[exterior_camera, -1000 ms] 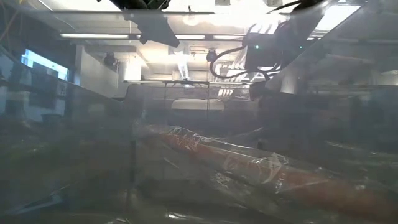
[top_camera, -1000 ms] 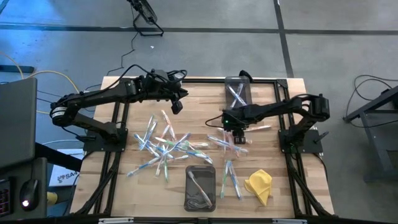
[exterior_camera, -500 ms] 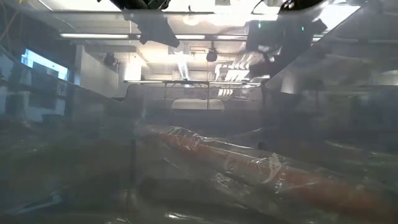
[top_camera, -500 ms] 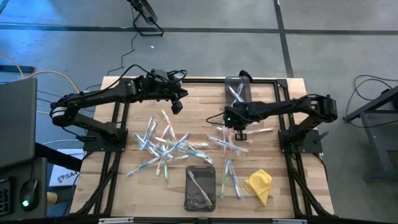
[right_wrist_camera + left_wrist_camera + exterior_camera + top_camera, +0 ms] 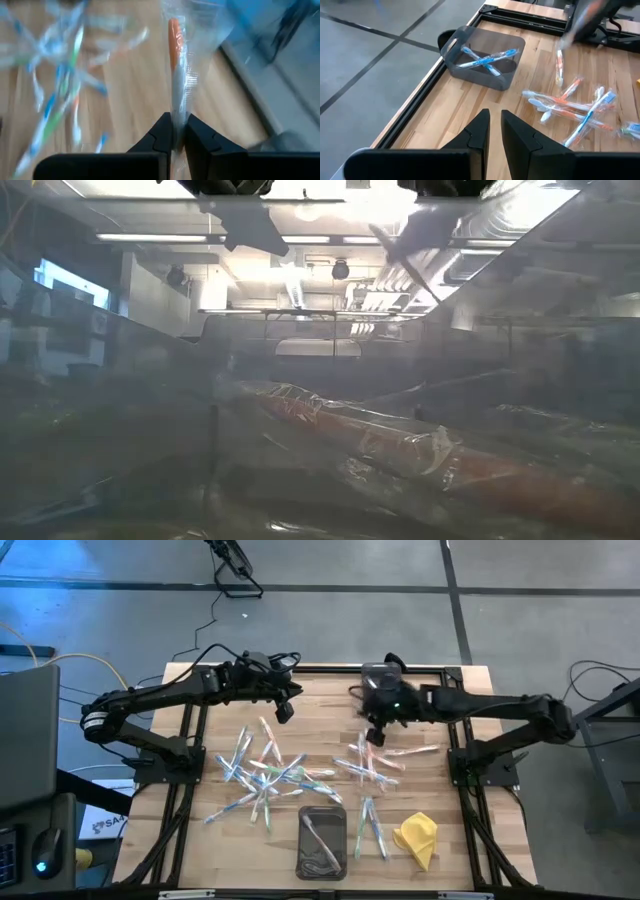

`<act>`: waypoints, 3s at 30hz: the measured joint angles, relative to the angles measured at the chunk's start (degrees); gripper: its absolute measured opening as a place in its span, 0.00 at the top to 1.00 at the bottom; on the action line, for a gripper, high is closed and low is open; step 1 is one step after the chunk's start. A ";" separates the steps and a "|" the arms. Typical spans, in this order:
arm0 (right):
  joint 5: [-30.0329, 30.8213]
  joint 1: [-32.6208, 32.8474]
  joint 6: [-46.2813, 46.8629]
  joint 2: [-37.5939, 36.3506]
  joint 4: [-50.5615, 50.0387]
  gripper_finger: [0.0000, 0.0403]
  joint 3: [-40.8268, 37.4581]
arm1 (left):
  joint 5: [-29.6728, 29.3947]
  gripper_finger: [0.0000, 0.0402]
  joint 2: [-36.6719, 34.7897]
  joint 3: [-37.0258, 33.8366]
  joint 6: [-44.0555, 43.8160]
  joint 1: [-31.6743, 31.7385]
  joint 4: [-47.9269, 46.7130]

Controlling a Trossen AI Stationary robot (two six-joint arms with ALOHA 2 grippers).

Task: Pick & Place Toothbrushes
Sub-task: Put the orange toothbrush into the bottom black bin

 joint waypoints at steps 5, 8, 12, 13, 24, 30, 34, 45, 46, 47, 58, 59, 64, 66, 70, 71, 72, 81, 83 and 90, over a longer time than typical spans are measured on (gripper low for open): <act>9.28 -0.35 3.94 -3.15 9.28 0.94 0.00 | 0.02 0.90 0.00 0.00 0.00 -0.01 0.23; 10.91 -0.43 4.28 -3.64 13.96 0.94 0.05 | 0.02 0.90 0.00 0.00 0.00 0.00 0.18; 6.37 -0.35 2.60 -3.64 15.08 0.94 0.00 | 0.02 0.90 0.00 0.00 0.00 0.00 -0.05; 5.87 -0.35 2.98 -3.64 15.08 0.94 0.00 | 0.02 0.90 0.00 0.00 0.00 -0.02 -0.07; 5.39 -0.35 4.64 -3.62 14.95 0.94 -0.02 | -0.92 0.90 0.00 0.00 0.00 0.00 -0.07; 5.41 -0.35 4.65 -3.62 14.92 0.94 -0.02 | -2.74 0.90 0.03 0.00 -1.03 0.00 -0.12; 5.91 -0.35 5.84 -3.60 14.88 0.94 -0.04 | -2.62 0.90 0.45 0.00 -5.91 0.00 -0.06; 5.21 -0.37 6.15 -3.60 16.42 0.94 -0.04 | 6.51 0.74 4.08 -0.04 -4.40 0.01 9.46; 4.99 -0.37 6.51 -3.60 16.62 0.94 -0.04 | 8.54 0.71 4.25 -0.06 -3.61 0.00 10.32; 4.90 -0.37 7.21 -3.60 16.68 0.94 -0.04 | 10.36 0.69 4.60 -0.07 -2.81 -0.03 11.94; 0.57 0.11 10.67 -3.59 20.42 0.94 -0.07 | 15.26 0.63 8.33 0.00 1.46 -0.39 18.04; -0.35 0.13 10.65 -3.52 21.55 0.94 -0.07 | 16.54 0.63 8.80 0.00 1.52 -0.39 19.32; -3.25 0.13 10.53 -1.70 28.01 0.94 -0.07 | 24.57 0.63 10.86 0.00 1.44 -0.39 26.63; -4.09 0.13 10.39 -0.80 29.21 0.94 -0.07 | 26.11 0.63 11.43 0.00 1.32 -0.45 28.99; -4.27 0.13 10.48 1.15 31.15 0.94 -0.07 | 26.32 0.63 11.47 0.00 1.07 -0.48 29.61; -4.25 0.13 10.52 1.78 31.60 0.94 -0.07 | 26.32 0.63 11.47 0.00 1.09 -0.48 29.61; -4.29 0.13 10.54 2.63 32.89 0.94 -0.07 | 26.31 0.63 11.50 0.00 1.07 -0.46 29.59; -7.22 0.13 10.47 8.32 43.10 0.94 -0.09 | 26.44 0.63 11.49 0.00 1.07 -0.87 29.59; -6.95 0.13 10.47 8.53 42.84 0.94 -0.09 | 26.51 0.63 11.50 0.00 1.05 -0.90 29.60; -5.29 0.09 9.73 8.40 42.67 0.94 -0.09 | 26.49 0.63 11.49 0.00 0.98 -0.87 27.53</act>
